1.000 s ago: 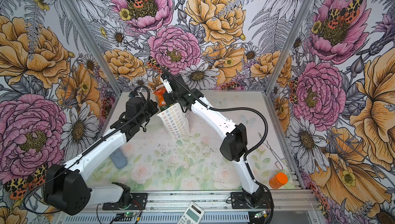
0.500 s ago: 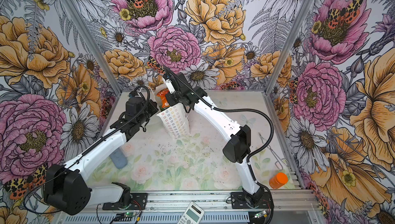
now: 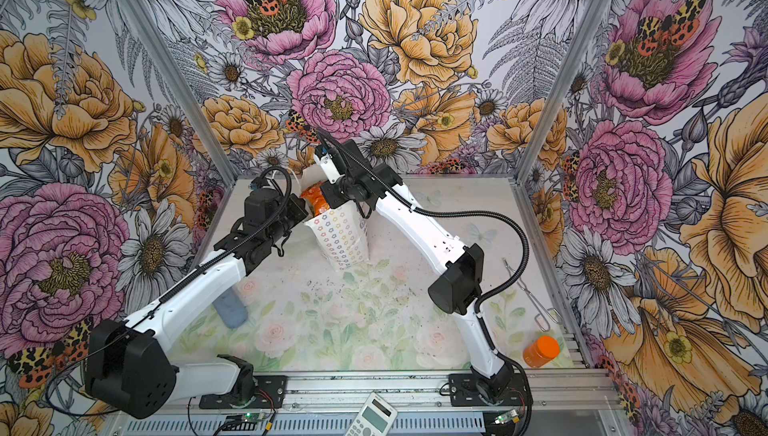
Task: Place the snacks into the paper bag
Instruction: 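Push the orange packet deeper into the bag and open the right gripper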
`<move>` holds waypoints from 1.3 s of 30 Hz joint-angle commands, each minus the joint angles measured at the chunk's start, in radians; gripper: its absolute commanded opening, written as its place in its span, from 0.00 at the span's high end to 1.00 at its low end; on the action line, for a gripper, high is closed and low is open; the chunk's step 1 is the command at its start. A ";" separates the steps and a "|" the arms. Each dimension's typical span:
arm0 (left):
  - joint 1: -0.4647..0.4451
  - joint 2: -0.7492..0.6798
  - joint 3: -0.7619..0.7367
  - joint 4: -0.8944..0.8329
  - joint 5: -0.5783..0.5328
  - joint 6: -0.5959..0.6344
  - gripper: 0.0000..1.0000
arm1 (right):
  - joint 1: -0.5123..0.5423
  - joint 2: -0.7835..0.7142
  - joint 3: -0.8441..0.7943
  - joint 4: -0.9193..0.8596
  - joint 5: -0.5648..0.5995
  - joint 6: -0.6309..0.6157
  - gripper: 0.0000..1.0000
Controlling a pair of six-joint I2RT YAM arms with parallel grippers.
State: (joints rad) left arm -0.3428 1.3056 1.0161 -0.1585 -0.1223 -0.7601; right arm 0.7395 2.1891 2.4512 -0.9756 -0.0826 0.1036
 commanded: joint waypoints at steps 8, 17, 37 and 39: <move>0.005 0.001 0.026 -0.010 -0.003 0.019 1.00 | 0.004 -0.009 0.019 -0.015 0.047 -0.023 0.51; 0.007 -0.005 0.029 -0.014 -0.007 0.022 1.00 | 0.004 -0.068 0.077 -0.012 0.050 -0.037 0.47; 0.001 -0.002 0.038 -0.016 -0.001 0.022 1.00 | 0.013 0.102 0.171 0.026 0.129 -0.028 0.46; 0.001 0.000 0.038 -0.016 0.000 0.022 1.00 | 0.018 0.115 0.155 0.026 0.151 -0.034 0.46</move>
State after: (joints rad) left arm -0.3428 1.3056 1.0275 -0.1795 -0.1226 -0.7563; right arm 0.7444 2.2745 2.6221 -0.9527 0.0334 0.0769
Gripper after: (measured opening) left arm 0.049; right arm 0.541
